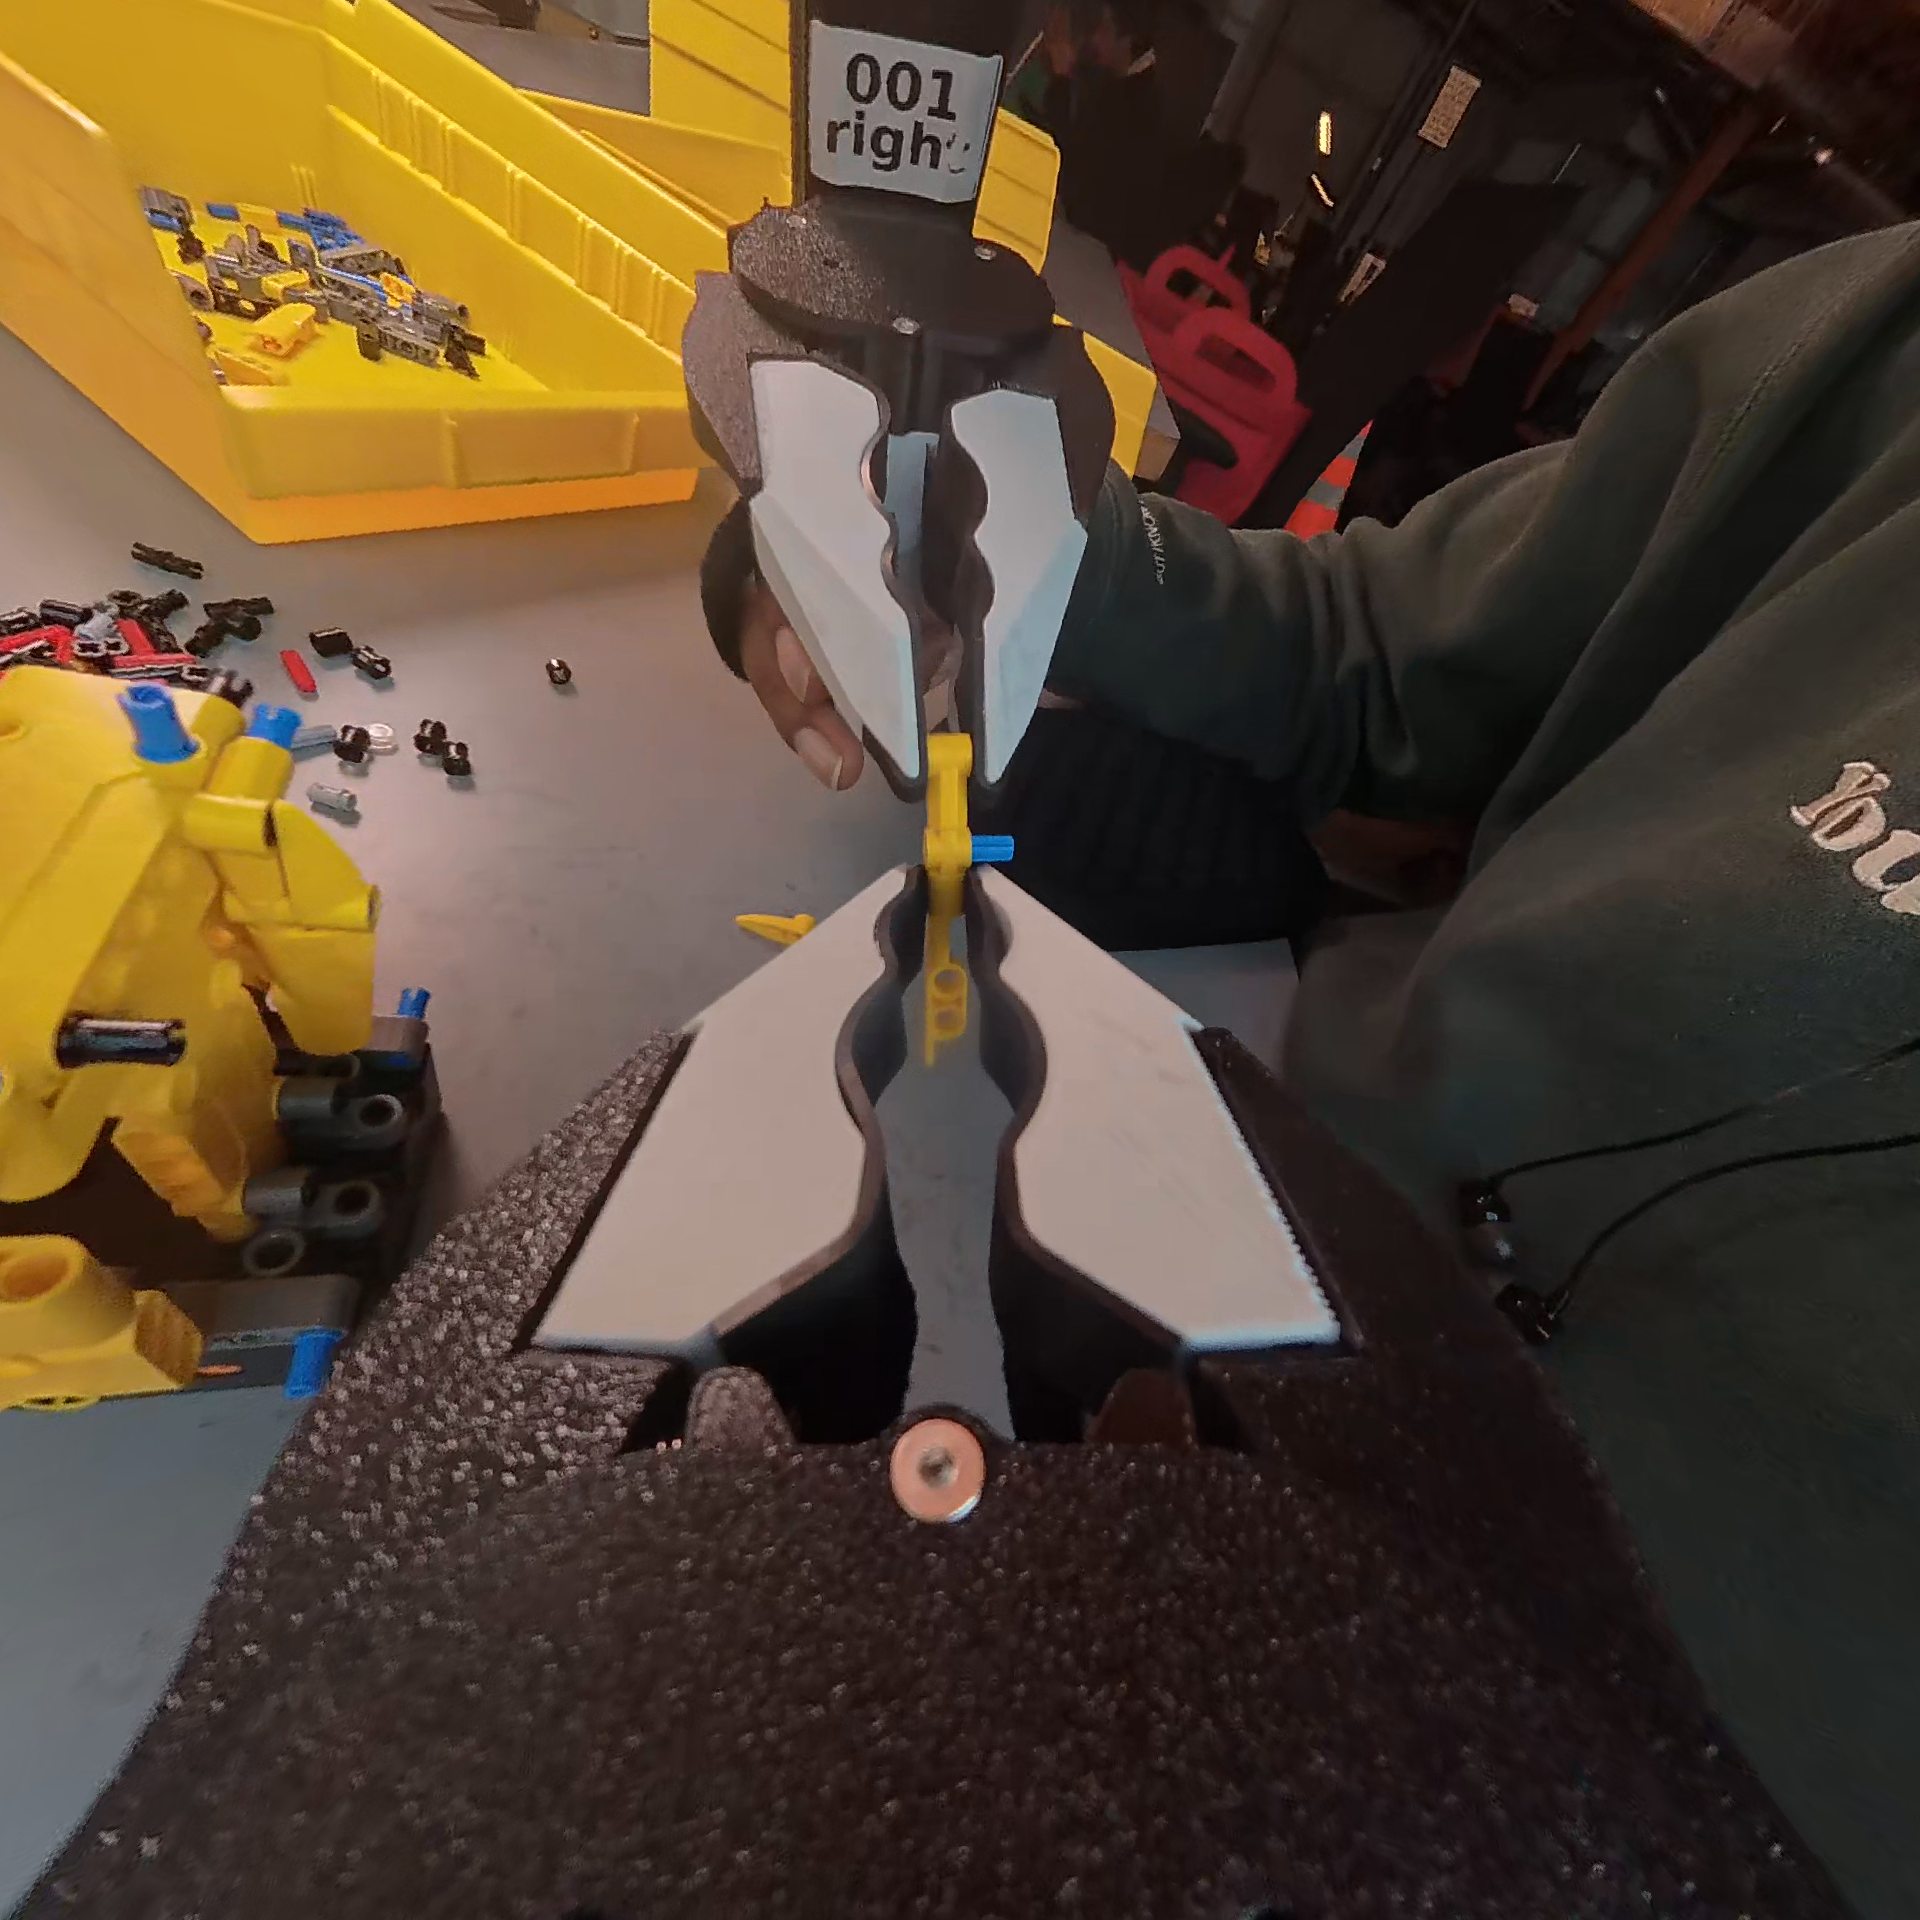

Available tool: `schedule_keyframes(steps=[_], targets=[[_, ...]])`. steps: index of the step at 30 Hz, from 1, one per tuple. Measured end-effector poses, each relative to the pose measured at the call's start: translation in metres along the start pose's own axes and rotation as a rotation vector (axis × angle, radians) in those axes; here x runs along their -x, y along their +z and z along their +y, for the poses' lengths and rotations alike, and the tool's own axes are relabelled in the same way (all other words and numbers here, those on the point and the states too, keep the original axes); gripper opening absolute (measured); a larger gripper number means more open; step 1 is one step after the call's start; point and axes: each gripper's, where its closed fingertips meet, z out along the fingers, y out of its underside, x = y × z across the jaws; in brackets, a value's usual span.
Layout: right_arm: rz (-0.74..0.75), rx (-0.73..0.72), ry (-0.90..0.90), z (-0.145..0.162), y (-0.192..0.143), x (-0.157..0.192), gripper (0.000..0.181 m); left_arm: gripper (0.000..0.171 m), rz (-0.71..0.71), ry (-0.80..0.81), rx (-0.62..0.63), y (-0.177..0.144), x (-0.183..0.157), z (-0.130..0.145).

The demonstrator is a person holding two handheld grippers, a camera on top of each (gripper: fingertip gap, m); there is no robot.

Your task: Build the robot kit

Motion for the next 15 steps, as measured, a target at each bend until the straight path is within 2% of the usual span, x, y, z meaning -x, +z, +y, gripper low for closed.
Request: schedule_keyframes(steps=[13,14,15], targets=[[-0.004,-0.063,-0.014,-0.014,-0.012,-0.004,0.005,0.006,-0.025,0.001,-0.075,-0.007,0.002,-0.017],[-0.010,-0.150,-0.011,-0.029,-0.022,-0.003,0.005,0.006,-0.054,0.003,-0.030,-0.008,0.008,-0.008],[-0.013,-0.304,0.018,-0.058,-0.054,-0.004,0.004,0.006,-0.111,0.007,-0.001,-0.015,0.021,0.003]])
